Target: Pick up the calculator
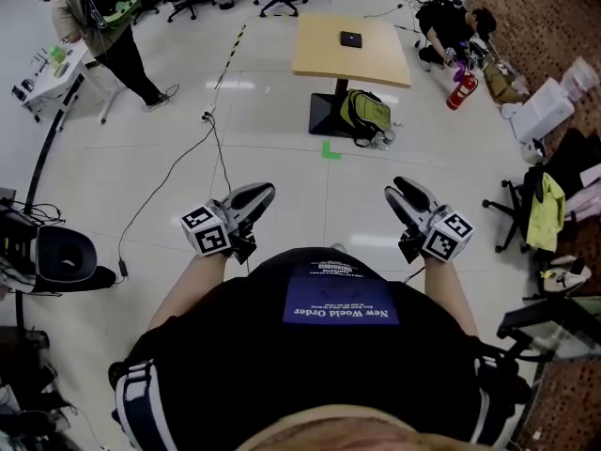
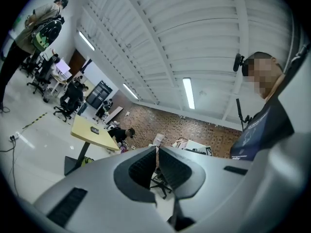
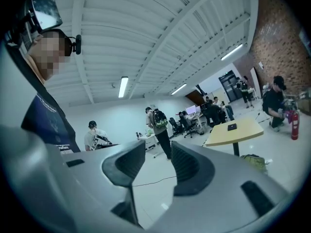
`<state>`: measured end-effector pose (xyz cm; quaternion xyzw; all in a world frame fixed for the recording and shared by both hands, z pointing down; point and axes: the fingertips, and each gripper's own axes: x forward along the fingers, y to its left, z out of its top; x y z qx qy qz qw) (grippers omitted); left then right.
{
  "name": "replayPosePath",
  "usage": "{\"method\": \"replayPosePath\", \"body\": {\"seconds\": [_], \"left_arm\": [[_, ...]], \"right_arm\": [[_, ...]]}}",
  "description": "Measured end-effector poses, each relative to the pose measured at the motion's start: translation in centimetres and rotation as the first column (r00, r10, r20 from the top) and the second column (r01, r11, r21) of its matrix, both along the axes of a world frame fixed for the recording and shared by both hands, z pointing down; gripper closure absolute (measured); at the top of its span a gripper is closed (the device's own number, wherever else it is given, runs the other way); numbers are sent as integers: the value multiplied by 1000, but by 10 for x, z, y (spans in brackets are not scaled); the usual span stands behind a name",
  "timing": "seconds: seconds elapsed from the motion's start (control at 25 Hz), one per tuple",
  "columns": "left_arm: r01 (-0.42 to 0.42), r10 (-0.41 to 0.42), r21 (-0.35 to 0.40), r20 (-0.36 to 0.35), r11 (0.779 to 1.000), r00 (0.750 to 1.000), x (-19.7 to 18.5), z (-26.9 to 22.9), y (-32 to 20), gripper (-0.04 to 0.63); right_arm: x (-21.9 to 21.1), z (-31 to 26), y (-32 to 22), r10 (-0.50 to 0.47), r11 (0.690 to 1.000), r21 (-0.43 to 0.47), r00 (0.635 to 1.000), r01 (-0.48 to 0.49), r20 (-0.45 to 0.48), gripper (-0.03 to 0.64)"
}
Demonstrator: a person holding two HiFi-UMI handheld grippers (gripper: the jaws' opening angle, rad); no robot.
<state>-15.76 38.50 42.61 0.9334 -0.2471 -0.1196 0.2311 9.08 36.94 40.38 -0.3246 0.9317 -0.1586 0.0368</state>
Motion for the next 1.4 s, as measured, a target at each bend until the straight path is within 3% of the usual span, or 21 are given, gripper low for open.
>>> {"method": "replayPosePath", "body": {"seconds": [0.28, 0.48, 0.72, 1.08, 1.24, 1.4], "left_arm": [[131, -131, 14, 0, 991, 991, 47, -21, -90, 589], [169, -168, 14, -20, 986, 986, 83, -34, -143, 588], [151, -151, -21, 20, 988, 988, 114, -22, -206, 589], [28, -28, -28, -24, 999, 999, 125, -6, -288, 589], [-29, 29, -1, -48, 1000, 998, 113, 2, -356, 589], [-64, 65, 25, -37, 998, 997, 71, -15, -423, 589]], "right_arm": [[42, -8, -118, -130, 991, 20, 991, 130, 10, 479], [66, -21, -183, -191, 981, 41, 982, 190, 14, 479], [89, -2, -241, -199, 980, 14, 979, 199, 36, 479], [94, 7, -298, -102, 995, -18, 995, 101, -11, 457], [83, 9, -353, -39, 999, -5, 998, 38, -43, 448], [47, -7, -410, 21, 1000, -2, 999, -21, -50, 448]]}}
